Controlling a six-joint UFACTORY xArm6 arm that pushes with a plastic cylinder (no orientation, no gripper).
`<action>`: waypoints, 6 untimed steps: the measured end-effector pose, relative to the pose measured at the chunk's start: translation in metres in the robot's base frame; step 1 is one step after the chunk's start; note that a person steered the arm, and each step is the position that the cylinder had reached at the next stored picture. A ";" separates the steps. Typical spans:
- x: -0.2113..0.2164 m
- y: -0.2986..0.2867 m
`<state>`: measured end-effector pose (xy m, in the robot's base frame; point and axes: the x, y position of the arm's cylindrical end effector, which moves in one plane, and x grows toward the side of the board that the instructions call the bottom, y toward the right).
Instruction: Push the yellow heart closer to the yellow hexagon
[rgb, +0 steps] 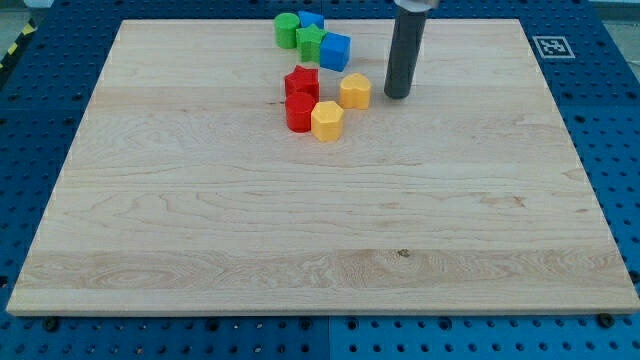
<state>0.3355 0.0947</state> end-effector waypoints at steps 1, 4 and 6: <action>-0.004 -0.001; -0.013 -0.067; 0.036 -0.104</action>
